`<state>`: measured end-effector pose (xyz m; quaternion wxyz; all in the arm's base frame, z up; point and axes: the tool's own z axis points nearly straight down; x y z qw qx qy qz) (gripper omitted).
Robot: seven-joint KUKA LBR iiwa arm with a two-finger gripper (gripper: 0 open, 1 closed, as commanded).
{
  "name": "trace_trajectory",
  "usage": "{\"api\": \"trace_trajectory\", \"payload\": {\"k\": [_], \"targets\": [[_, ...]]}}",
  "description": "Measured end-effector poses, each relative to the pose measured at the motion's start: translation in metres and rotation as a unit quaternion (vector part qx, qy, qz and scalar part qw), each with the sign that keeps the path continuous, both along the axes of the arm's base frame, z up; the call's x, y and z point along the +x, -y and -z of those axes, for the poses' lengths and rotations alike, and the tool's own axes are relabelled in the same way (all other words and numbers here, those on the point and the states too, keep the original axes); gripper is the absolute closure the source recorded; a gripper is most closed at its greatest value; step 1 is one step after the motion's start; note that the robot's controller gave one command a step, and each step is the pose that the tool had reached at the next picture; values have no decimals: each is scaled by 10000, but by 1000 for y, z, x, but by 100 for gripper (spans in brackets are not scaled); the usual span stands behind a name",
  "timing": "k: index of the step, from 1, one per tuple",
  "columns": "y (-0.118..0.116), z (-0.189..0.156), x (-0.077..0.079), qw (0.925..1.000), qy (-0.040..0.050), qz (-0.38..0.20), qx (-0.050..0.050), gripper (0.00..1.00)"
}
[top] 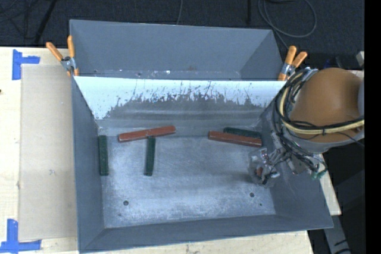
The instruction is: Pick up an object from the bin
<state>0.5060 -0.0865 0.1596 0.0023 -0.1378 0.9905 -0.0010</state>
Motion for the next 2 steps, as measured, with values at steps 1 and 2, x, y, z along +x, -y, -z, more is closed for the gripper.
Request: {"api": "trace_trajectory", "payload": {"k": [1,2], "targets": [[-1,4,0,10000,-25,-9,11,0],[-9,92,1,9857,-54,-1687,17,0]]}}
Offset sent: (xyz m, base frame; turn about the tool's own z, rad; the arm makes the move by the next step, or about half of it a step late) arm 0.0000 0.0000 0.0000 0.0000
